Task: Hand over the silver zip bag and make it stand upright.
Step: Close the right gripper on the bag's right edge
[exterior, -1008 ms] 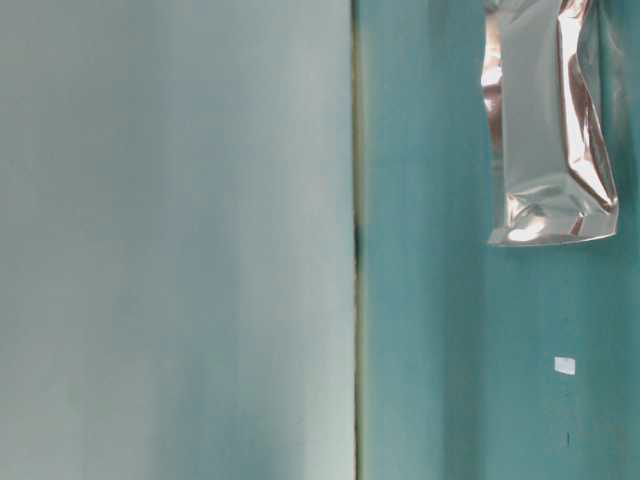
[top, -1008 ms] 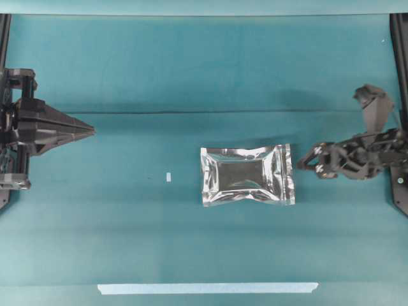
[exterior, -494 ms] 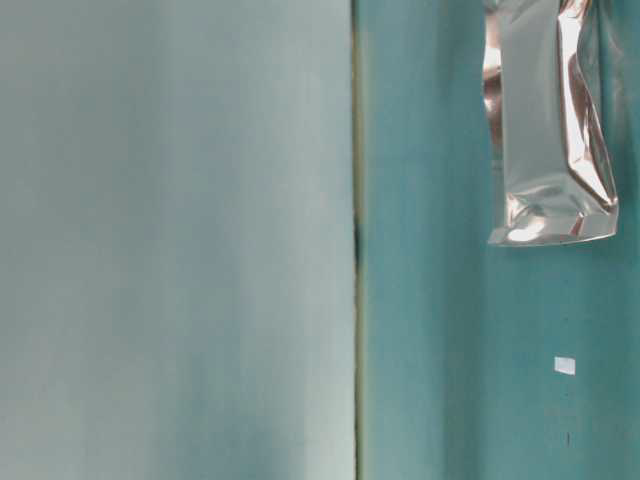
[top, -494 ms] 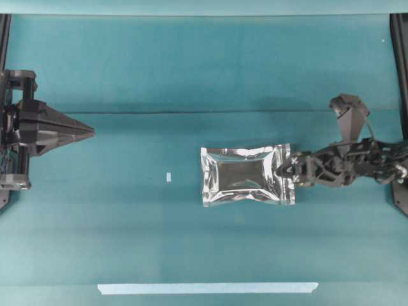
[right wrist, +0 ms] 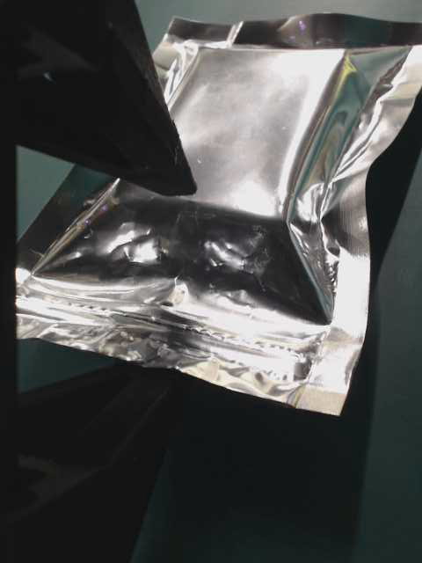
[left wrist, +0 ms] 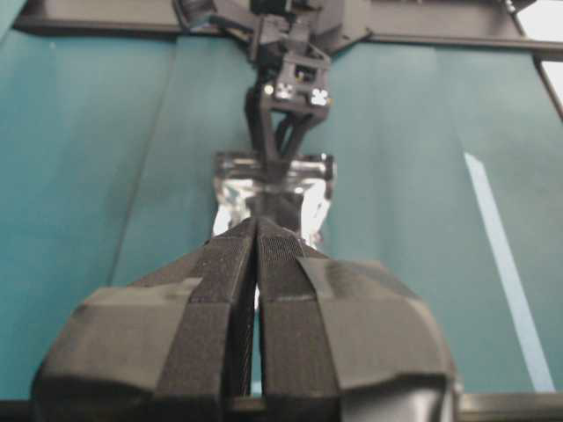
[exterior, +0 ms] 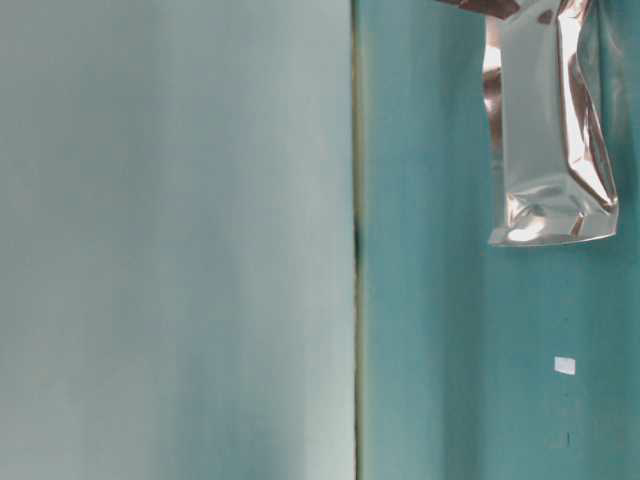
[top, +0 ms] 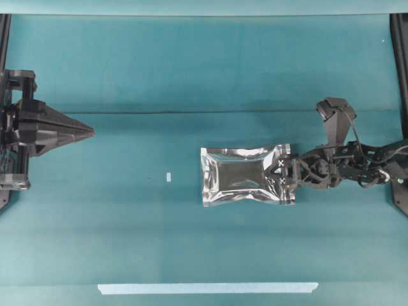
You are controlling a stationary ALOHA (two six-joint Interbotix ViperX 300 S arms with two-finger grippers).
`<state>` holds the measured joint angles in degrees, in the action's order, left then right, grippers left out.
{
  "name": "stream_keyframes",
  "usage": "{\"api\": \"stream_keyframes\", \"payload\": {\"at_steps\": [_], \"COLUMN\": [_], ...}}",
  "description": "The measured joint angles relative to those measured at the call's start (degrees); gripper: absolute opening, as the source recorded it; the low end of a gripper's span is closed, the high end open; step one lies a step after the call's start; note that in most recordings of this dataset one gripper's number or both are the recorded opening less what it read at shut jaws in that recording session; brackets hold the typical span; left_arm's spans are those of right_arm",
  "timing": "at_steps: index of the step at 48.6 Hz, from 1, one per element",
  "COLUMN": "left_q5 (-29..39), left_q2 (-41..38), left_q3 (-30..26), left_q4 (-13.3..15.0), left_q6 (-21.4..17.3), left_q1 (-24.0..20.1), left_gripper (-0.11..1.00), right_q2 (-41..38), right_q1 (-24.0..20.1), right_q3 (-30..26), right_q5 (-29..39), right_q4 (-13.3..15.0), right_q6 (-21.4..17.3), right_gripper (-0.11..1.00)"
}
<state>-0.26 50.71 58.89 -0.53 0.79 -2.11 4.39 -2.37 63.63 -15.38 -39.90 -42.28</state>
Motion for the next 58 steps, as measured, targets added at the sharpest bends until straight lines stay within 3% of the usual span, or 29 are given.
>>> {"api": "stream_keyframes", "payload": {"at_steps": [11,19,44,58], "left_q5": [0.09,0.09,0.09,0.09], "left_q2": [0.0,0.0,0.0,0.0], "left_q3": [0.0,0.0,0.09,0.44], "left_q4": [0.0,0.0,0.0,0.0], "left_q6": [0.0,0.0,0.0,0.0], "left_q1": [0.0,0.0,0.0,0.0], "left_gripper": [-0.01,-0.01,-0.01,-0.01], "right_q2": [0.0,0.09,0.44,0.44], "right_q1": [-0.18,-0.18,-0.26,-0.26], "right_q3": [0.0,0.09,0.53,0.62], "right_q5": [-0.18,-1.14,-0.26,0.79], "right_q4": [-0.09,-0.18,-0.26,-0.26], "right_q6": [0.0,-0.09,-0.18,-0.18], "right_gripper": [0.87,0.77,0.06,0.04]}}
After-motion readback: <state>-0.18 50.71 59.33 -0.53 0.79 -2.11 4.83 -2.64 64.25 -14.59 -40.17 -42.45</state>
